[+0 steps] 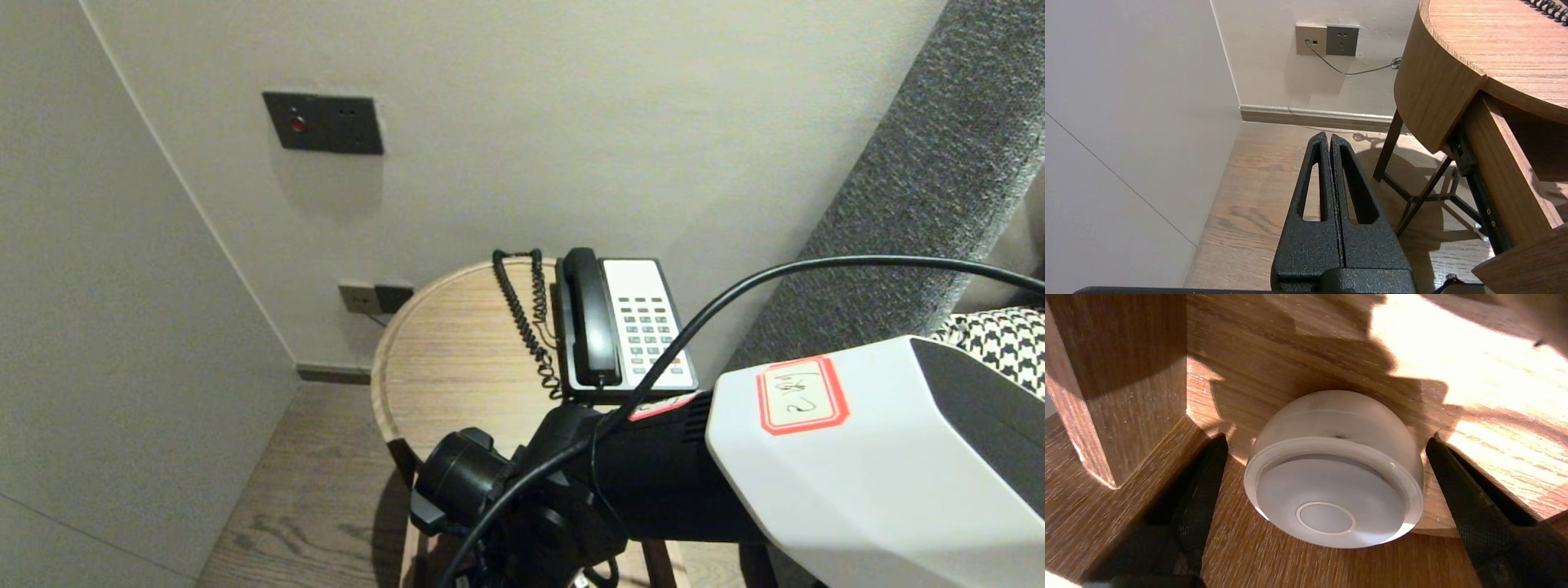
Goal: Take the remote control out of the drawer one by one and place them on the table
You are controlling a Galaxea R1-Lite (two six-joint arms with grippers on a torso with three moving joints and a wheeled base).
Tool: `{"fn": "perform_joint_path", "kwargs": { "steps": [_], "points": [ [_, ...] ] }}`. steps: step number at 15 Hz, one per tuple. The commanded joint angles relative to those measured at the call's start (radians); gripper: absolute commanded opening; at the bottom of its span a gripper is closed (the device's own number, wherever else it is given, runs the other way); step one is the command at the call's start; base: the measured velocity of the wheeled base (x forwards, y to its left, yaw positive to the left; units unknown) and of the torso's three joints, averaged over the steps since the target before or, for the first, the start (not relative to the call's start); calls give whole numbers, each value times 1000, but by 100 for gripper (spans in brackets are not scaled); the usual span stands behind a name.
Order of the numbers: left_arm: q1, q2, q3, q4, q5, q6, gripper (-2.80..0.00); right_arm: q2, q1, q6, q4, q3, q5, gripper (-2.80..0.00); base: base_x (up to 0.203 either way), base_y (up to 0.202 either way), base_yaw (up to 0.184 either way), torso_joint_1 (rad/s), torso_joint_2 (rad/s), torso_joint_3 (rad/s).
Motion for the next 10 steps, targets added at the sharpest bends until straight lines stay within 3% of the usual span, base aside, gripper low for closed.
{"fn": "perform_joint_path", "kwargs": {
  "steps": [1,10],
  "points": [
    [1,-2,0,0,0,0,-280,-4,0,4,14,3,-1,-280,0,0,0,0,0,0],
    [1,-2,0,0,0,0,-280,-49,7,13,24,15,-16,-280,0,0,0,0,0,0]
  ]
}}
